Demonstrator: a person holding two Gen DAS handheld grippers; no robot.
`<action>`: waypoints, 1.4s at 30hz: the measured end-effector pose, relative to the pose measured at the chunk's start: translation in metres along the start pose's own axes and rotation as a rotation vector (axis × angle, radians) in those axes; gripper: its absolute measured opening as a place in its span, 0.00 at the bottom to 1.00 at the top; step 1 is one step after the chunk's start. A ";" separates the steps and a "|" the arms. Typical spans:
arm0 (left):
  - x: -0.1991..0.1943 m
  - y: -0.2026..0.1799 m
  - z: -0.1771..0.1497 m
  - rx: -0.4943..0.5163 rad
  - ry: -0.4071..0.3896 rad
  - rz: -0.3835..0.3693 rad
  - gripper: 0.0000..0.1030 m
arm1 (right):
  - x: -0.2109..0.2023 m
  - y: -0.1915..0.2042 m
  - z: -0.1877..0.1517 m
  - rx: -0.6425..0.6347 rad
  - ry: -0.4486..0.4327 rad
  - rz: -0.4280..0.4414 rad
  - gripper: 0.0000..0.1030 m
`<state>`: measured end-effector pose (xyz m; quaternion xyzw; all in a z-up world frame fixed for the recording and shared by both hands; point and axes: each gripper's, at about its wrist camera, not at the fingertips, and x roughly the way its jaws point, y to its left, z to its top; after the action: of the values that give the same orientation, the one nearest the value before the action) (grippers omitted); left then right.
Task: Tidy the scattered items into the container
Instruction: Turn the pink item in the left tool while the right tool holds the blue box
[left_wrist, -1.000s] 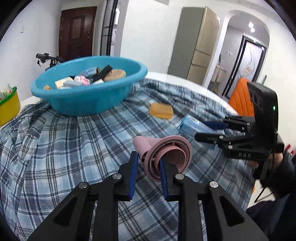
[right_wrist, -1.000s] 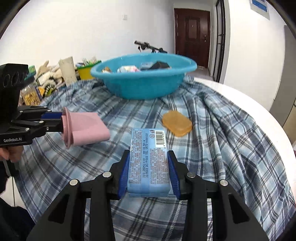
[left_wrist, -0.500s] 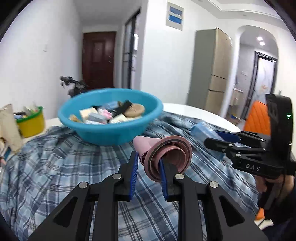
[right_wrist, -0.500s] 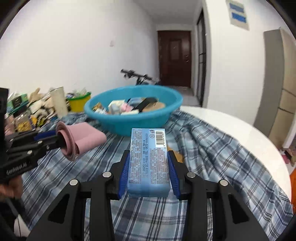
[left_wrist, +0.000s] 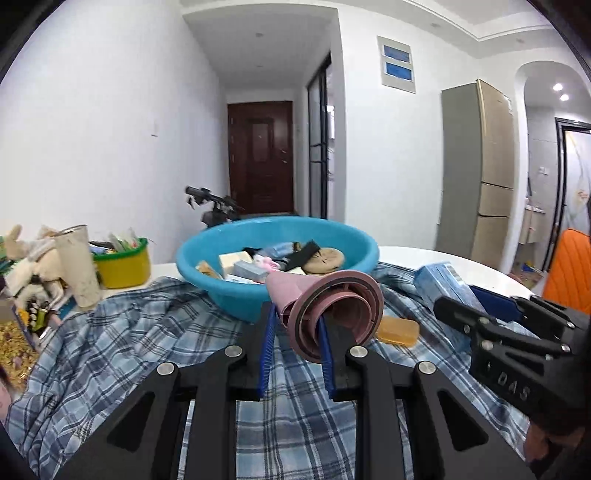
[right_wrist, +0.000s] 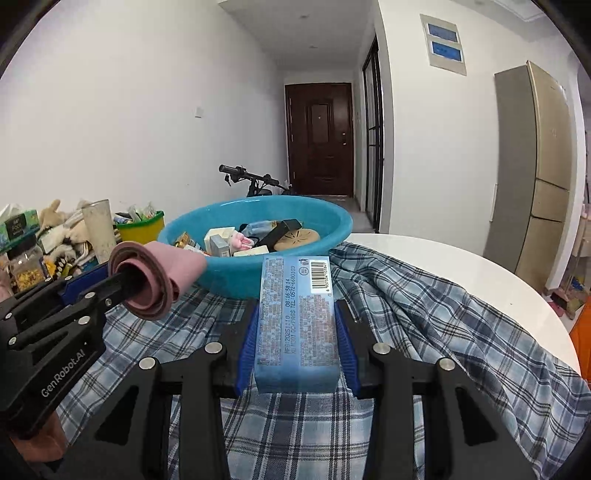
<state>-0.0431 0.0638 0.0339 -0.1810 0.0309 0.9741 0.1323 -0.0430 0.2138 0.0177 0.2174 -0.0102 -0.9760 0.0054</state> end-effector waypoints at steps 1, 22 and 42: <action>0.001 0.000 -0.001 -0.002 0.004 -0.003 0.23 | 0.000 0.001 0.000 -0.004 0.000 0.001 0.37; 0.007 -0.004 0.002 -0.009 0.026 -0.012 0.23 | 0.000 0.003 0.007 -0.015 -0.013 0.001 0.37; 0.011 0.007 0.023 -0.027 0.050 -0.094 0.13 | -0.002 -0.010 0.027 0.015 -0.048 0.020 0.37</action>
<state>-0.0630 0.0622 0.0511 -0.2082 0.0125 0.9623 0.1745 -0.0526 0.2244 0.0428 0.1941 -0.0198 -0.9807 0.0132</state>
